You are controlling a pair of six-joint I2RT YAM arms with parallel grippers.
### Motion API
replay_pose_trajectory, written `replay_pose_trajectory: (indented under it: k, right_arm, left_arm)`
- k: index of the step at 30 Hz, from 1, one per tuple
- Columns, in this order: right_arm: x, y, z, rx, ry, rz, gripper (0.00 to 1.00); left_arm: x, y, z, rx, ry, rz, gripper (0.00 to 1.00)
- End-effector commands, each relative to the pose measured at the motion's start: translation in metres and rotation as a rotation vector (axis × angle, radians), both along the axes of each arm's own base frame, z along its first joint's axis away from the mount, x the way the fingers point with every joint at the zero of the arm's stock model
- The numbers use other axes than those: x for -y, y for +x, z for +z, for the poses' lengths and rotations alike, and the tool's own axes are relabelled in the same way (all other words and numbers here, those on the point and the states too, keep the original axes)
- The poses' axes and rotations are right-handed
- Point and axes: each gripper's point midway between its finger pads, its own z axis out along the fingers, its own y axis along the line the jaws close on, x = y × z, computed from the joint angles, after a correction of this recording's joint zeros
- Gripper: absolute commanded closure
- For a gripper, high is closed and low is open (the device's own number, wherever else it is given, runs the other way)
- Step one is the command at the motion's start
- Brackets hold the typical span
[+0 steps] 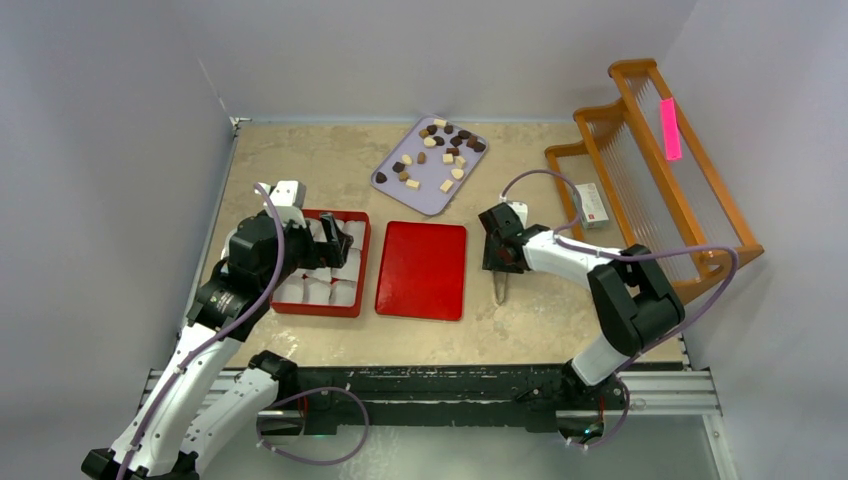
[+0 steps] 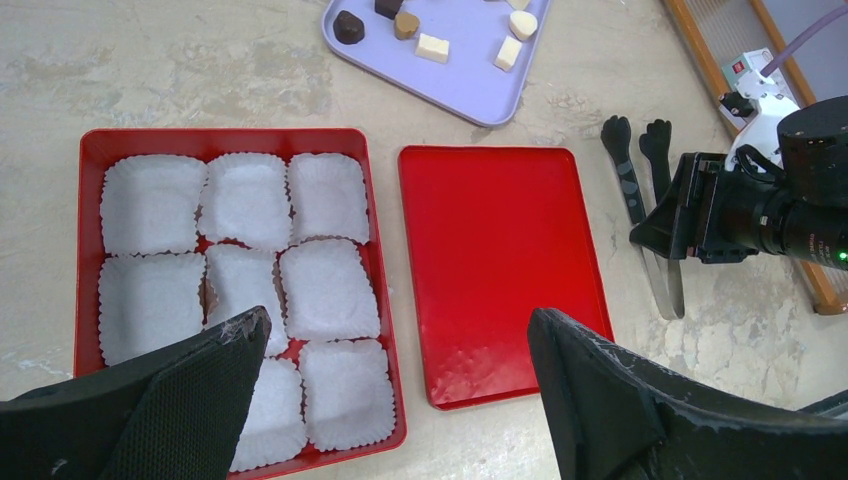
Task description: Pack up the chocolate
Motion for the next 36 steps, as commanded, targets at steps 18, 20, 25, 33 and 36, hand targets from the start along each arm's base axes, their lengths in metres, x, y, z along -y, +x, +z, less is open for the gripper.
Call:
replay_pose_trajectory:
  k: [18,20,25,33,36]
  right_arm:
    - [-0.013,-0.013,0.099,0.154,0.08,0.275,0.62]
    - [-0.027,-0.015,0.116,0.204,0.155,0.348,0.62]
    - [-0.064,-0.031,0.157,0.323,0.37,0.518,0.62]
    - [-0.101,-0.051,0.186,0.368,0.57,0.653,0.62]
    - [-0.112,-0.055,0.191,0.37,0.589,0.687,0.62]
  left_arm:
    - [0.022,0.009,0.012,-0.022,-0.116,-0.039,0.06]
    - [0.034,0.011,0.023,-0.035,-0.174,-0.072,0.06]
    - [0.074,0.017,0.04,-0.077,-0.35,-0.197,0.06]
    - [0.13,0.036,0.053,-0.174,-0.549,-0.407,0.05]
    - [0.147,0.038,0.053,-0.217,-0.565,-0.515,0.04]
